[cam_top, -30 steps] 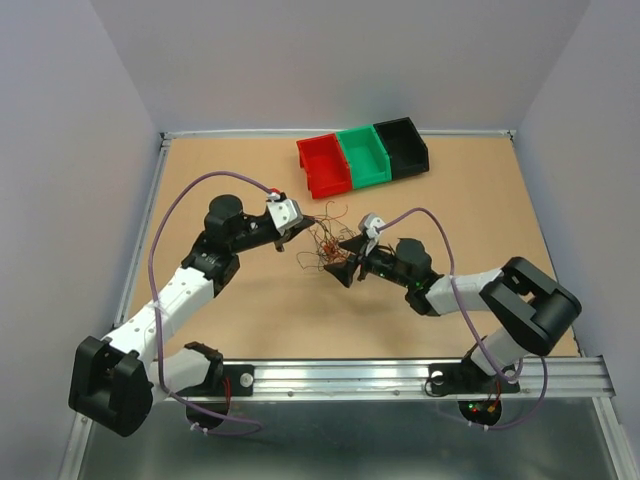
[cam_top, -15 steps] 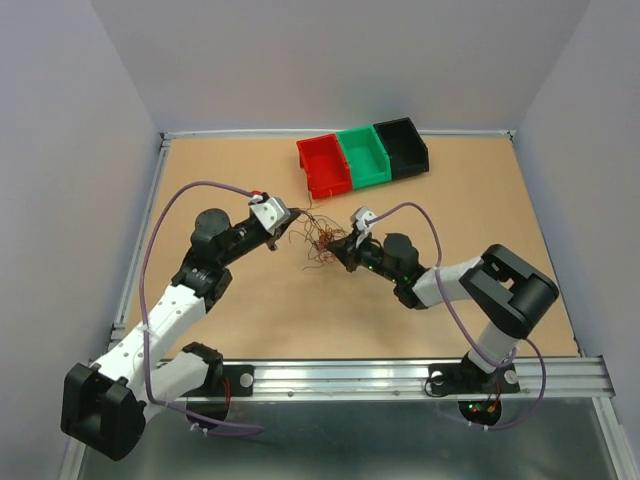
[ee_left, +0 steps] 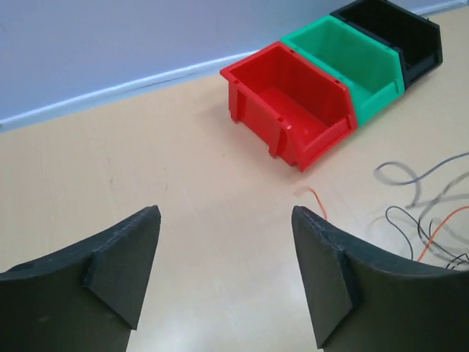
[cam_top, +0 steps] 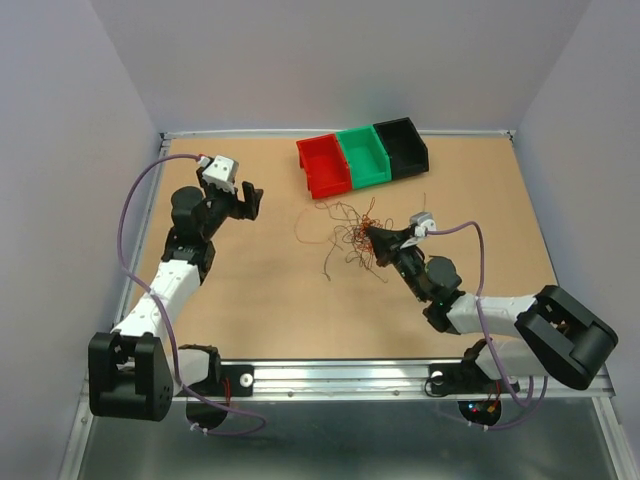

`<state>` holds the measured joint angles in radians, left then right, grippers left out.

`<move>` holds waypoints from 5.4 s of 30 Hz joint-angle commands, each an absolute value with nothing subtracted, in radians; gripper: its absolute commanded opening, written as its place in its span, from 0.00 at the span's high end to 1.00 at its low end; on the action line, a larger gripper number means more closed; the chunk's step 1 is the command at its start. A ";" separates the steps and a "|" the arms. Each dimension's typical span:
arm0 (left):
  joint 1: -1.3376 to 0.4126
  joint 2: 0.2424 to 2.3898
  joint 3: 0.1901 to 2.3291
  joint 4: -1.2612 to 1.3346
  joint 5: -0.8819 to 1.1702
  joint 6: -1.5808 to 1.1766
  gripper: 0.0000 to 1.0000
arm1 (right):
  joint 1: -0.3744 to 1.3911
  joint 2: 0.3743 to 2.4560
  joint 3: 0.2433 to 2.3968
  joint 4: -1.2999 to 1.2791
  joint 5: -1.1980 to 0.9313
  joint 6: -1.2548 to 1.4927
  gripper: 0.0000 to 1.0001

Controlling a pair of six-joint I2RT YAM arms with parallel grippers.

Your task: Untangle the cables

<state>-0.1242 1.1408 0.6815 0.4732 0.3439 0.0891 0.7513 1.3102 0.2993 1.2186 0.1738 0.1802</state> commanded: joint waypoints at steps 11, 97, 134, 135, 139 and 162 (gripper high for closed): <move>-0.308 1.144 0.730 0.468 0.744 0.313 0.11 | 0.747 1.362 0.351 1.246 0.032 0.218 1.00; 0.087 1.103 0.716 0.640 -0.086 -0.176 1.00 | 0.746 0.308 0.133 0.302 1.480 0.624 0.99; 0.244 1.155 0.686 0.839 0.643 -0.305 1.00 | 0.746 0.207 0.133 0.371 0.971 0.301 0.11; 0.200 1.147 0.684 0.841 0.673 -0.267 1.00 | 0.746 0.239 0.132 0.402 0.906 0.255 0.10; 0.094 1.109 0.663 0.835 0.729 -0.164 1.00 | 0.746 0.351 0.143 0.485 0.622 0.178 0.04; -0.489 1.051 0.632 0.491 0.729 0.405 0.96 | 0.747 1.140 0.347 0.994 -0.324 0.155 0.21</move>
